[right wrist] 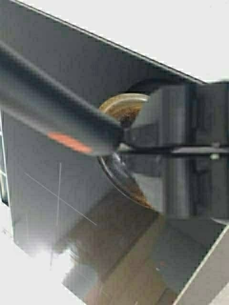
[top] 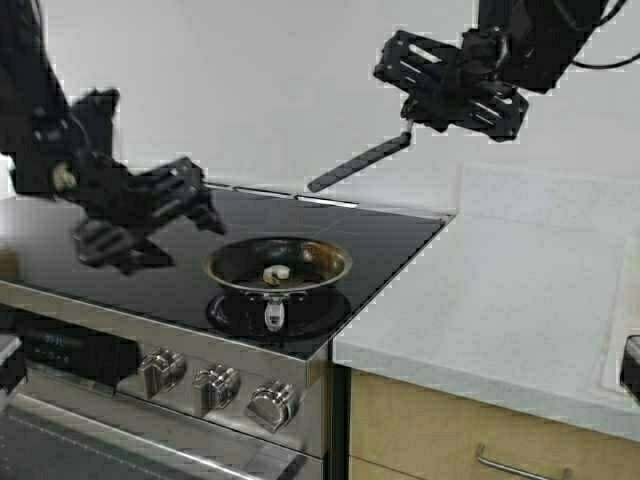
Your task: Add oil to the pan and cook the shrimp and serve it
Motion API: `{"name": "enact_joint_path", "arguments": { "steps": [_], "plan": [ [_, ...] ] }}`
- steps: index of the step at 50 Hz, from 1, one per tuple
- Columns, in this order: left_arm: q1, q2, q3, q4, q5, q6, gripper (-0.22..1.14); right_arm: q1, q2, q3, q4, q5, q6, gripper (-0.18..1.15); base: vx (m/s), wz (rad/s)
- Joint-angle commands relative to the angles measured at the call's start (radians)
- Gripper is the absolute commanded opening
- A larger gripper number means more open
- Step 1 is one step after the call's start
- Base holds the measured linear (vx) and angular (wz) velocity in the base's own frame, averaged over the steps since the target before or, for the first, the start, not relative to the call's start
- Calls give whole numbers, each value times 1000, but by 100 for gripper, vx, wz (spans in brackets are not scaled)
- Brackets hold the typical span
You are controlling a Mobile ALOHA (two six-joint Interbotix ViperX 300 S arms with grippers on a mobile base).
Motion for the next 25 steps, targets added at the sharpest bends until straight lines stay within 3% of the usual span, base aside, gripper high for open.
{"name": "enact_joint_path", "arguments": {
  "steps": [1,10,25],
  "plan": [
    [-3,84,-84,103,-75,-115,102,2,-6,-17,18,-25,0,8,0,0],
    [-5,221,-193,169,-114,-284,102,0,-2,-15,31,-26,2,8,0,0],
    [-5,371,-327,241,-172,-426,102,0,-3,-2,66,-37,3,8,0,0]
  ]
}}
